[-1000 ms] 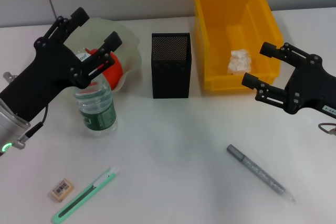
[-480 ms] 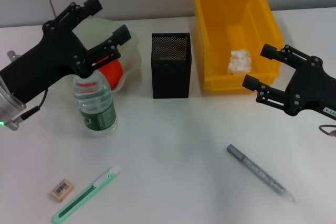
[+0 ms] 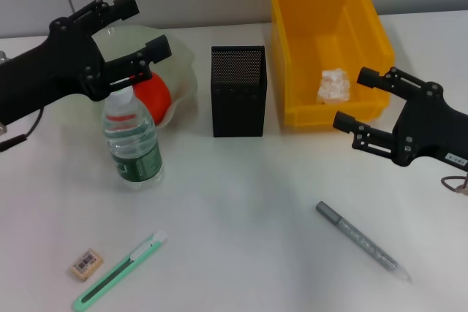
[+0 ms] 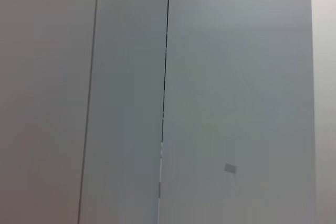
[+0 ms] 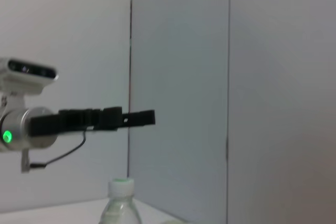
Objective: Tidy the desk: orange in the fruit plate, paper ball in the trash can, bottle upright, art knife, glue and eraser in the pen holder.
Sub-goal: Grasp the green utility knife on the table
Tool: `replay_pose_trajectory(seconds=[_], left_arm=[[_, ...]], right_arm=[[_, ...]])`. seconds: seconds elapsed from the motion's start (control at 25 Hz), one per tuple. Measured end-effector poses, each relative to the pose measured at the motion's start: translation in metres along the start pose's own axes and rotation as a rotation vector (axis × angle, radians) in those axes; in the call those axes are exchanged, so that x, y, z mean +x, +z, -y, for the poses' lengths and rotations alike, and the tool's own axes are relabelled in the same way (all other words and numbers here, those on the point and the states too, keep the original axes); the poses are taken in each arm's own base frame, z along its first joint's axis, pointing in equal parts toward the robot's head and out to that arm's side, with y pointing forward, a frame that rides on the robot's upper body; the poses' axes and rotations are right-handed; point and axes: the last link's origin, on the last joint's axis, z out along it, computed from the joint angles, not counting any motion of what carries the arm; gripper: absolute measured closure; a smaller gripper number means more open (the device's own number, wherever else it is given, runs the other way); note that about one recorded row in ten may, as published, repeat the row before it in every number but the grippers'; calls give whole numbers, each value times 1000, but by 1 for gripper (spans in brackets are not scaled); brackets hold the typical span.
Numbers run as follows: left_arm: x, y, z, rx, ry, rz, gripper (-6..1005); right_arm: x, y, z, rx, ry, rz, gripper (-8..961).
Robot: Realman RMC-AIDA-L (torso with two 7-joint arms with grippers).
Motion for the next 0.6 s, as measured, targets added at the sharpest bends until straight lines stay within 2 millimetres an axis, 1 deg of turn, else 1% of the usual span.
replay_pose_trajectory(seconds=[0.08, 0.16, 0.28, 0.44, 0.56, 0.6], left_arm=[[5, -2, 1, -16, 8, 22, 137], [8, -3, -2, -61, 33, 54, 137], [11, -4, -5, -92, 53, 67, 137], [20, -10, -9, -148, 105, 64, 137], [28, -15, -16, -203, 147, 65, 137], [31, -18, -21, -234, 168, 76, 137]], right_arm=[[1, 1, 0, -9, -5, -10, 185], [1, 2, 0, -19, -10, -17, 185], [1, 4, -1, -35, -11, -32, 185], [2, 9, -1, -81, -7, -77, 185], [2, 13, -2, -121, -6, -125, 186], [2, 13, -2, -121, -6, -125, 186]])
